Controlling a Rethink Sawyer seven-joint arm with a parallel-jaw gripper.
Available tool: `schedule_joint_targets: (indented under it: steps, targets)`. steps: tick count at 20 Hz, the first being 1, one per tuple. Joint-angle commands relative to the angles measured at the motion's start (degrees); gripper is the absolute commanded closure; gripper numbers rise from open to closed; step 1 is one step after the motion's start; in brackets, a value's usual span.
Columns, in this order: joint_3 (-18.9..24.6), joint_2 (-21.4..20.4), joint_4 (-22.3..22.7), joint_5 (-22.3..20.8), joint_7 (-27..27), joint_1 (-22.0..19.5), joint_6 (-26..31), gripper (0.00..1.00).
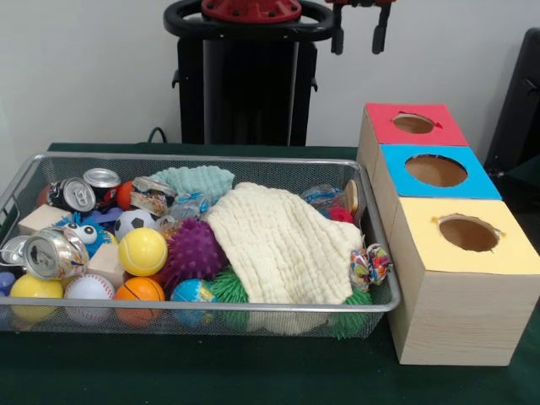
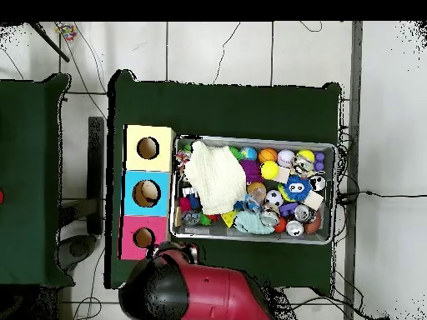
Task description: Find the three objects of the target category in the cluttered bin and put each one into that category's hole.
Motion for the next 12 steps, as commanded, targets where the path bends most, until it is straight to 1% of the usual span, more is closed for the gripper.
schedule_joint_targets:
  steps: [1, 3, 6, 9, 12]
  targets:
    - [5.5, 5.9, -1.2, -2.8, 0.9, -3.2, -3.3, 0.00]
    - [4.4, 7.1, -2.1, -4.0, 2.4, -2.3, -3.6, 0.00]
    - [3.8, 7.1, -1.4, -4.5, 3.7, -1.4, -5.0, 0.00]
    - [5.9, 7.7, 1.2, -3.6, 3.4, -2.9, -8.6, 0.00]
    - [8.2, 10.0, 2.2, -2.9, 3.7, -4.2, -12.0, 0.00]
